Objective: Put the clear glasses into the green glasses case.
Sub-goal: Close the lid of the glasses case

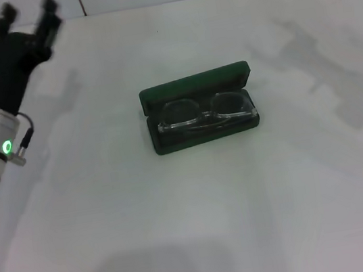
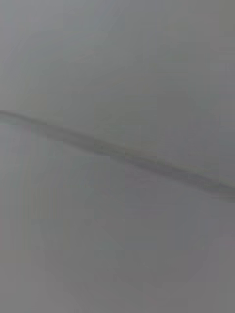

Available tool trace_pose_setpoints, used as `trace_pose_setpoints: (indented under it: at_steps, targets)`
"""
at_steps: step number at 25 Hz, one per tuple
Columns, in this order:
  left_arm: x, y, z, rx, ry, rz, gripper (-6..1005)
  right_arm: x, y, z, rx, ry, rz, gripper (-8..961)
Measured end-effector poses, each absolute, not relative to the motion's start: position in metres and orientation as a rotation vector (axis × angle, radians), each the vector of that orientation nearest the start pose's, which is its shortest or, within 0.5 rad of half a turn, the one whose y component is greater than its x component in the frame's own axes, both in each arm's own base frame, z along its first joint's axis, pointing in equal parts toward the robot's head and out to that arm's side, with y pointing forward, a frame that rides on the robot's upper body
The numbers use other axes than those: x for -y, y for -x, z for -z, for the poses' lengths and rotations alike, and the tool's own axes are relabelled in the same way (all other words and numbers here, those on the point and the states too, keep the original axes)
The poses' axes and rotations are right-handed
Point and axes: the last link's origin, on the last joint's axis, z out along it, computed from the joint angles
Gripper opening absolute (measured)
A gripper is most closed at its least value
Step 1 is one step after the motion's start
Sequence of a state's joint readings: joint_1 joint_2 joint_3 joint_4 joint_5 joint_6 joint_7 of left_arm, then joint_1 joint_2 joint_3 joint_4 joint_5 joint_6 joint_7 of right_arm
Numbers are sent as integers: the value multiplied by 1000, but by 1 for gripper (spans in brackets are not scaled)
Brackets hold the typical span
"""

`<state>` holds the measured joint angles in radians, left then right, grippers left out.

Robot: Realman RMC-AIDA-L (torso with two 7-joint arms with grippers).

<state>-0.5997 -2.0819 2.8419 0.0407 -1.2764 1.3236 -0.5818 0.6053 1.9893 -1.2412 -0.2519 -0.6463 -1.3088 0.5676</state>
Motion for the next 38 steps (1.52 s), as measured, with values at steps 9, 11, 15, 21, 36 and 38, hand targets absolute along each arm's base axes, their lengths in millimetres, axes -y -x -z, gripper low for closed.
trace_pose_setpoints:
  at_steps: [9, 11, 15, 21, 36, 38]
  targets:
    - [-394, 259, -1, 766, 2090, 1036, 868, -392, -248, -67, -305, 2296, -942, 892]
    - [-396, 256, 0, 749, 2110, 1026, 870, -395, -251, -60, -345, 2363, -854, 892]
    - [-398, 252, 3, 723, 2117, 1015, 870, -403, -254, -34, -396, 2547, -562, 892]
    - [-397, 255, 2, 726, 2114, 1009, 869, -404, -242, 2, -344, 2678, -261, 891]
    - [-389, 263, 6, 755, 2106, 997, 868, -404, -227, 31, -252, 2677, -58, 891]
    - [-388, 264, 6, 757, 2105, 996, 868, -404, -225, 33, -242, 2681, -53, 890]
